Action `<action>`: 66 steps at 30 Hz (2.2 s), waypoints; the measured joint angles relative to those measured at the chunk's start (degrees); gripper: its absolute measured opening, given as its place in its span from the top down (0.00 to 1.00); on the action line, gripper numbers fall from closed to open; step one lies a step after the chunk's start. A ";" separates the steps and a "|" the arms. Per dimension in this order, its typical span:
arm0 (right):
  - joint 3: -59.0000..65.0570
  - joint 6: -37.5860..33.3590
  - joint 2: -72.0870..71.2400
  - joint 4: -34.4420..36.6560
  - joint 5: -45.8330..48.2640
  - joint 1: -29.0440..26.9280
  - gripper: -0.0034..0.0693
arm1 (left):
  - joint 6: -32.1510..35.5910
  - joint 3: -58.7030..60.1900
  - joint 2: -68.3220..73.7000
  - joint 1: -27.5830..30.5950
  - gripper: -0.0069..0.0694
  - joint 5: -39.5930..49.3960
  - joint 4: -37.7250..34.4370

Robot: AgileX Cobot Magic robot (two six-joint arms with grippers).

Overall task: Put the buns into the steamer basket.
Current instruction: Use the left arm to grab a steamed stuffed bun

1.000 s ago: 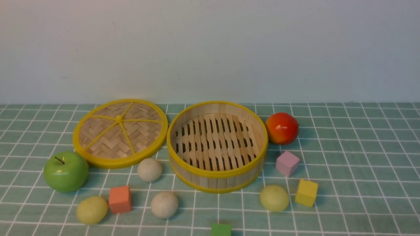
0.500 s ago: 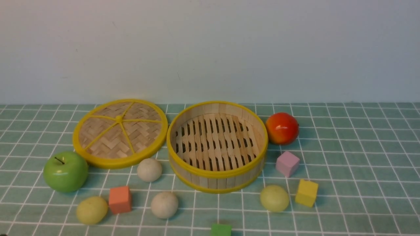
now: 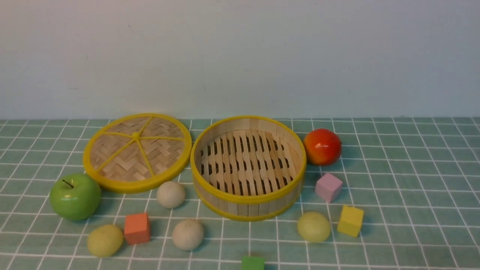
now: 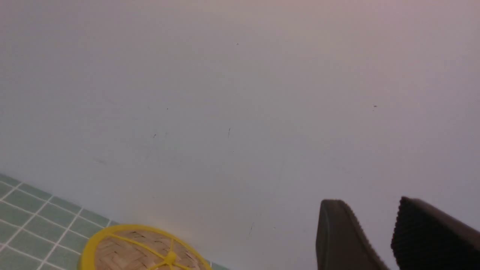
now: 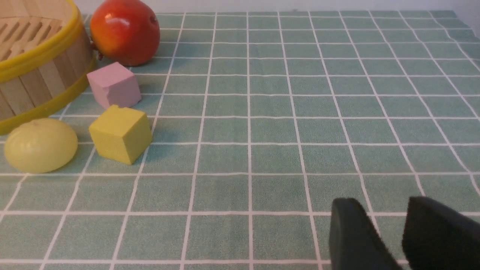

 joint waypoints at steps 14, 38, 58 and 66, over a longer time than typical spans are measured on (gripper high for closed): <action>0.00 0.00 0.00 0.00 0.00 0.00 0.63 | 4.19 -36.35 34.21 0.00 0.60 44.77 5.27; 0.00 0.00 0.00 0.00 0.00 0.00 0.63 | 17.07 -39.34 82.46 -0.79 0.60 50.41 -9.50; 0.00 0.00 0.00 0.00 0.00 0.00 0.63 | 5.69 -49.17 94.48 -6.82 0.60 51.56 3.70; 0.00 0.00 0.00 0.00 0.00 0.00 0.63 | 5.65 -49.23 95.87 -6.82 0.60 48.77 3.00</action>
